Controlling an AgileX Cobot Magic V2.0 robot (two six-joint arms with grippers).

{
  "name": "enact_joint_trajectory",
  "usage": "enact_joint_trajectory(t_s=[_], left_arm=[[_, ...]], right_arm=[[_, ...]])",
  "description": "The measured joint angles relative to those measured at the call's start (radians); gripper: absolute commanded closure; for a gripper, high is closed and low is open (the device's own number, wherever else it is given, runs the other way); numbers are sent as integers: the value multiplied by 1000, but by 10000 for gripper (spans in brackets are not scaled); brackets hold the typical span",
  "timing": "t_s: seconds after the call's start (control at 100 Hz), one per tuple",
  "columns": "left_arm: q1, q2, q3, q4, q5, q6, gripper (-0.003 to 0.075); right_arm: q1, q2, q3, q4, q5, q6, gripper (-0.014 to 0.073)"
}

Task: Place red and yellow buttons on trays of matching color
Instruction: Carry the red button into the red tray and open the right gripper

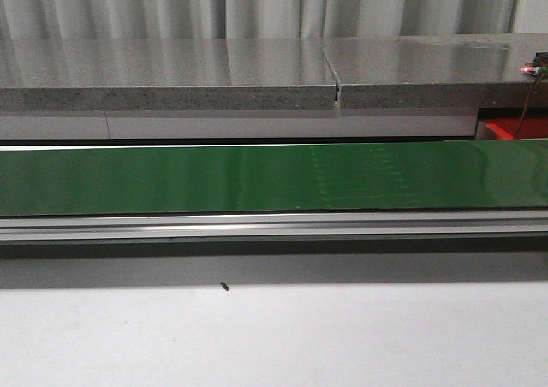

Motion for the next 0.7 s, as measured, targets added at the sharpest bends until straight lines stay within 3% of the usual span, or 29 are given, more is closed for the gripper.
enact_joint_trajectory(t_s=[0.7], left_arm=[[0, 0, 0, 0, 0, 0, 741]], right_arm=[[-54, 244, -9, 29, -340, 0, 516]])
